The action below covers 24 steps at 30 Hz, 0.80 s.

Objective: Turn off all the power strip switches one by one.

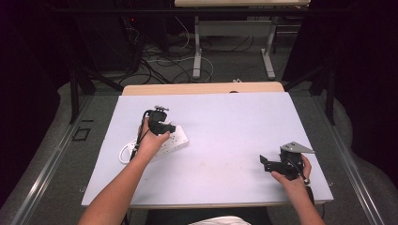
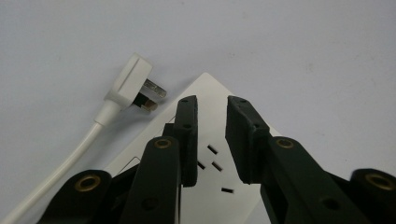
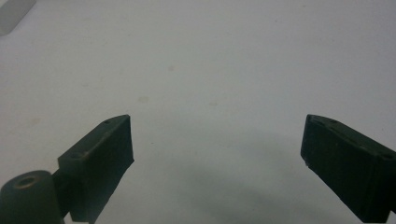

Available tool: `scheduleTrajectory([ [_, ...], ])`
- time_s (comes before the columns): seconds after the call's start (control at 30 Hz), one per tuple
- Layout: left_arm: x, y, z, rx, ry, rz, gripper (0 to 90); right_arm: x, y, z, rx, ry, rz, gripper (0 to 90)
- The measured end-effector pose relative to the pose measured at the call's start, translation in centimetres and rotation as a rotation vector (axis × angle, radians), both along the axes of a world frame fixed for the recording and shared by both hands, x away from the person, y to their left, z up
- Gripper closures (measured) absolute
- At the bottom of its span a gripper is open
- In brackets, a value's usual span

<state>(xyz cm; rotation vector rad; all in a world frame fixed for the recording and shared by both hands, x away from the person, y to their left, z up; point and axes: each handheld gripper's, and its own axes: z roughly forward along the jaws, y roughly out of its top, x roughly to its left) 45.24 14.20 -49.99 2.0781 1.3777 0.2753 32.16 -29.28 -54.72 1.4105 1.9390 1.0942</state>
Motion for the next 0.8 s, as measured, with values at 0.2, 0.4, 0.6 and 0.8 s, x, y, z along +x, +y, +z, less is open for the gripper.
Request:
scheduleTrajectory([
  [0.2,-0.6,0.3,-0.1,-0.025,0.002,-0.016,68.9,0.0,0.0,0.0,0.000,-0.001,0.001,8.7],
  [0.4,-1.3,0.8,-0.2,-0.046,0.004,-0.035,60.9,0.0,0.0,0.0,0.001,-0.003,-0.004,8.7],
  [0.6,-2.3,2.0,-0.5,-0.047,-0.033,-0.042,47.3,-0.2,-0.3,0.1,0.007,-0.004,-0.006,8.7],
  [0.8,-3.0,3.5,-1.1,-0.037,-0.098,-0.029,33.0,-0.1,-0.1,0.0,0.000,0.001,0.001,8.7],
])
